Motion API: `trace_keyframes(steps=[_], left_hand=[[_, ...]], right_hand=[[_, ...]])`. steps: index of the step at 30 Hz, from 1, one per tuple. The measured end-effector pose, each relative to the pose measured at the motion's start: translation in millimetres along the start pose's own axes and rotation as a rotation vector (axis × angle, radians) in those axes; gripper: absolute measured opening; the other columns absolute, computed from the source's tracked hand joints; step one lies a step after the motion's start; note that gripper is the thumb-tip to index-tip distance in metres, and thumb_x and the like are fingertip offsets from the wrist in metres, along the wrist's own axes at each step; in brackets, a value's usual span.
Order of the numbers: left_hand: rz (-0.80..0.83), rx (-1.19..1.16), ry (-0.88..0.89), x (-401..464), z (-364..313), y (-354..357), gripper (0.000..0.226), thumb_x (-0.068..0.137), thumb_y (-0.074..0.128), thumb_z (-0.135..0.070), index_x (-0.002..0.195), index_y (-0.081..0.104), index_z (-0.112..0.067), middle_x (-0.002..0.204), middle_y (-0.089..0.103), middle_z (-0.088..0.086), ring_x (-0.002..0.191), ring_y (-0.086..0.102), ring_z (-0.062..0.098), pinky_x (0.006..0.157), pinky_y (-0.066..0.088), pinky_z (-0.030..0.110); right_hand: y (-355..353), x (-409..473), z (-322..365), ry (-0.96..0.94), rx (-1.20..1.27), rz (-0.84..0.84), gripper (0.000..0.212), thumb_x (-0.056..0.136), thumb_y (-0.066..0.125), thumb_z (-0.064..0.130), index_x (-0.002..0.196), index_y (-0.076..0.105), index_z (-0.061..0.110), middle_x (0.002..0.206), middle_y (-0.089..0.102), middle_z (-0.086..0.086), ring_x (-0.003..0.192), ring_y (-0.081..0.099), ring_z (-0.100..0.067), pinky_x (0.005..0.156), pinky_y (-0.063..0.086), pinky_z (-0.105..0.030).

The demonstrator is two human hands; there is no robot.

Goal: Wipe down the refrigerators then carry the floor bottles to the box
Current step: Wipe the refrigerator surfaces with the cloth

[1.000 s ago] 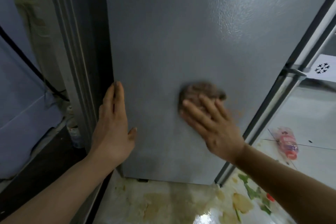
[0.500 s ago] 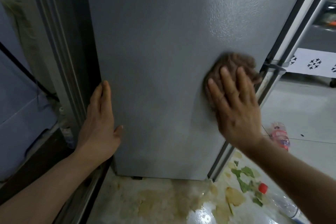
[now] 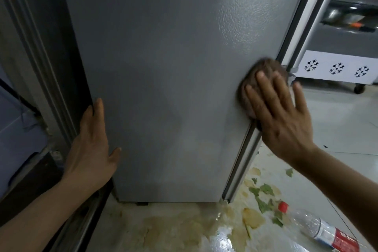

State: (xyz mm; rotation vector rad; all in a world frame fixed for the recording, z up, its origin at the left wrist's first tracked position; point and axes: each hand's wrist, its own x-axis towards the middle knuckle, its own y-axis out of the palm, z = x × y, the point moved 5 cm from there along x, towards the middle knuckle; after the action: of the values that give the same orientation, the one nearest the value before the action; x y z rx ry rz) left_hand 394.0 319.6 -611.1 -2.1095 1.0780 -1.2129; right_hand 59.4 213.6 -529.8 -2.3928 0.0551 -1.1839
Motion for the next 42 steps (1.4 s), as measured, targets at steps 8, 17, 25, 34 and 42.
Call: trace_keyframes(steps=[8, 17, 25, 34, 42], left_hand=[[-0.079, 0.055, 0.047, -7, 5, 22, 0.118, 0.07, 0.073, 0.002, 0.147, -0.015, -0.013, 0.148, 0.016, 0.031, 0.13, 0.026, 0.043, 0.105, 0.03, 0.055], [-0.059, 0.037, 0.091, -6, 7, 25, 0.115, 0.075, 0.071, -0.003, 0.146, -0.019, -0.012, 0.15, 0.012, 0.026, 0.133, 0.019, 0.028, 0.109, 0.017, 0.039], [0.019, -0.156, -0.048, -29, 20, 36, 0.112, 0.081, 0.069, -0.01, 0.146, -0.02, -0.03, 0.158, 0.003, -0.003, 0.141, 0.018, 0.014, 0.113, 0.019, 0.035], [-0.035, -0.141, -0.126, -36, 26, 46, 0.115, 0.081, 0.07, -0.014, 0.143, -0.023, -0.039, 0.155, 0.01, 0.001, 0.13, 0.031, 0.017, 0.098, 0.028, 0.03], [0.035, -0.141, -0.135, -38, 26, 40, 0.118, 0.08, 0.071, -0.016, 0.14, -0.028, -0.039, 0.152, 0.017, 0.007, 0.127, 0.035, 0.025, 0.099, 0.034, 0.038]], right_hand=[[37, -42, 32, 0.032, 0.17, 0.009, 0.072, 0.089, 0.043, 0.011, 0.151, 0.007, 0.014, 0.159, -0.003, -0.011, 0.145, -0.003, -0.033, 0.119, 0.001, -0.047], [83, -159, 100, -0.309, 0.078, 0.42, 0.091, 0.074, 0.044, 0.01, 0.152, 0.0, 0.025, 0.158, 0.011, -0.004, 0.136, 0.031, -0.033, 0.116, 0.001, -0.043], [44, -67, 51, -0.044, 0.233, 0.144, 0.077, 0.083, 0.051, 0.009, 0.15, 0.018, 0.026, 0.16, -0.002, 0.008, 0.147, 0.0, -0.022, 0.119, 0.004, -0.045], [78, -98, 112, -0.346, 0.206, 0.186, 0.089, 0.074, 0.053, 0.005, 0.152, 0.015, 0.025, 0.159, 0.01, 0.008, 0.141, 0.017, -0.027, 0.114, 0.008, -0.047], [61, -81, 124, -0.585, 0.149, 0.313, 0.071, 0.083, 0.048, 0.009, 0.148, 0.025, 0.023, 0.158, 0.013, 0.003, 0.146, 0.007, -0.02, 0.118, 0.0, -0.039]])
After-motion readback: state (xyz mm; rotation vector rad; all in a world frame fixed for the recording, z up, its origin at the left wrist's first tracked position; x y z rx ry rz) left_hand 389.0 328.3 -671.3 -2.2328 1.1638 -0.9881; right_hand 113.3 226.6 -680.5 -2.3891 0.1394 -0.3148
